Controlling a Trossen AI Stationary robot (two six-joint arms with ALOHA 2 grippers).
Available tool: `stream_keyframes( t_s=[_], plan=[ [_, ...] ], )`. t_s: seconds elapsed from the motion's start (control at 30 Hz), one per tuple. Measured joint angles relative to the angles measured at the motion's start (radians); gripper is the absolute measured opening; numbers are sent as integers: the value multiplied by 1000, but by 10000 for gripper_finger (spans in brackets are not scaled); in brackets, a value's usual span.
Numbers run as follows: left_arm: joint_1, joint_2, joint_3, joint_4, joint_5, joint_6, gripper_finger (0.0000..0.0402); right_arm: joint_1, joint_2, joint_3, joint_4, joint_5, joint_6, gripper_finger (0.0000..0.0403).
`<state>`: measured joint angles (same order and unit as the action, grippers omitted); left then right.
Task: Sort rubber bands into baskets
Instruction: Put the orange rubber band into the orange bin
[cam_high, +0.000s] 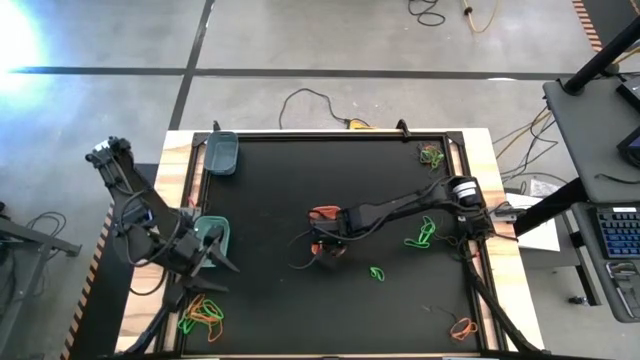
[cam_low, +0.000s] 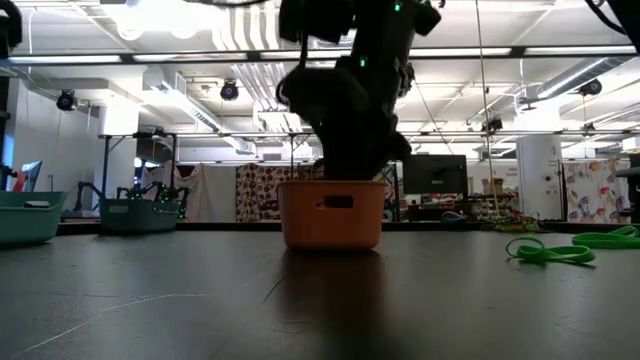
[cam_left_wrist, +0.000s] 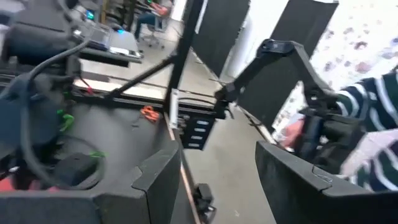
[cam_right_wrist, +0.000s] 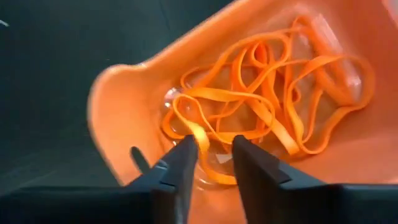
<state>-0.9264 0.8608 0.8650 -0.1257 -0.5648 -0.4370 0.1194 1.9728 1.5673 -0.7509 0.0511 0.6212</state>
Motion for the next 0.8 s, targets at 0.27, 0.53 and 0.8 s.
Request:
stream_keyframes(
  t_s=[0.27, 0.53, 0.8],
  plan=[
    [52, 55, -2, -57, -1, -93, 192, 39, -153, 0, -7, 122, -13, 188],
    [-52, 277, 20, -244, 257, -726, 181, 227, -324, 0, 41, 330, 25, 203],
    [-89, 559, 131, -363, 523, -1067, 156, 433, -384, 3, 46, 466, 50, 203]
  ],
)
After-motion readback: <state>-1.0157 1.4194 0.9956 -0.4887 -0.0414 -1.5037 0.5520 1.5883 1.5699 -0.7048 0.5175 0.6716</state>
